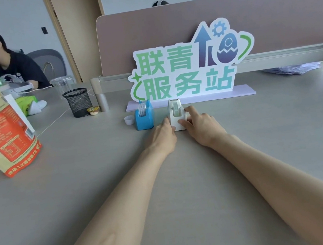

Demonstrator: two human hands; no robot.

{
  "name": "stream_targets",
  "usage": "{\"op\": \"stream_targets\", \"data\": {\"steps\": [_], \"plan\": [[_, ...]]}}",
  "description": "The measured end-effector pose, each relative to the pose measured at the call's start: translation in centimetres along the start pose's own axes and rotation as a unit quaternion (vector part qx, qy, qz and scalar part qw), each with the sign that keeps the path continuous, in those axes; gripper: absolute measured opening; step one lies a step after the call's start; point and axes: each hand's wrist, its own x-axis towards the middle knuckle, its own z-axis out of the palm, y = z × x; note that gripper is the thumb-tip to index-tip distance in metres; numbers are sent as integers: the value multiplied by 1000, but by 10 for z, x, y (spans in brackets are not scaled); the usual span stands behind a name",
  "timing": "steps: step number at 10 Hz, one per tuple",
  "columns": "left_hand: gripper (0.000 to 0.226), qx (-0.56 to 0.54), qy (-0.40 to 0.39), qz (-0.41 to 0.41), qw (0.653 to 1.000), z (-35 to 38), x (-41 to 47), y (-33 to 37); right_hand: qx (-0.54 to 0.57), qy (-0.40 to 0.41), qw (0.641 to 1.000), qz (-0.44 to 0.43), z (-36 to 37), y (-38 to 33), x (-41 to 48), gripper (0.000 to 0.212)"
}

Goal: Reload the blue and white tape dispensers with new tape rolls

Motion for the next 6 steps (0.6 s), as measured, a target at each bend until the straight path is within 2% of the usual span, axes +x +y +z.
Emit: {"op": "stream_targets", "data": {"steps": [2,3,4,5,6], "plan": [[25,46,16,-10,999,2,7,1,-8,8,999,-38,0,2,9,41],[26,49,20,-7,999,2,5,1,-36,13,998,-52,-4,-1,4,42],[25,40,13,-4,999,0,0,3,-92,-6,995,-40,-11,-9,-4,55],[22,46,28,-1,999,-1,-8,3,-124,21,990,-68,-16,-10,-14,51],[38,57,15,-3,998,-1,-22,1,-102,43,992,-57,-21,-7,-31,46]]}}
